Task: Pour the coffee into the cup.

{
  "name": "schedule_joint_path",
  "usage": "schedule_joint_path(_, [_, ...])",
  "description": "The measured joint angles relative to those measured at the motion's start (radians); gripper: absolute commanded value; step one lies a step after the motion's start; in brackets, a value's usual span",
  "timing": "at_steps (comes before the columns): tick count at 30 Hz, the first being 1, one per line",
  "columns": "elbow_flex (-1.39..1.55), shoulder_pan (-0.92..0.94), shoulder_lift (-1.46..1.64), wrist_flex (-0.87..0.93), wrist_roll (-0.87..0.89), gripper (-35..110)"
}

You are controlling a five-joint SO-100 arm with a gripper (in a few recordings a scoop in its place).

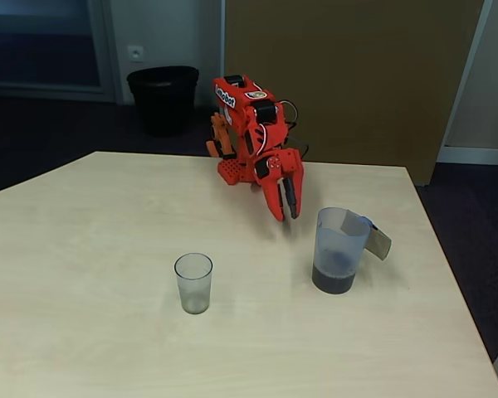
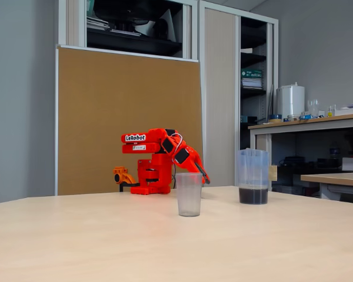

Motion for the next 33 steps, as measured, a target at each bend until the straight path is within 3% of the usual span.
schedule_joint_path(5, [0.0, -0.071, -0.031, -0.066, 0.123, 2])
schedule_joint_path(13, [0.0, -0.198, -0.118, -0.222, 0.362, 9])
schedule_joint_path(23, [0.0, -0.249, -0.13, -0.509, 0.321, 19])
schedule_joint_path(33, [0.0, -0.25, -0.304, -0.744, 0.365, 20])
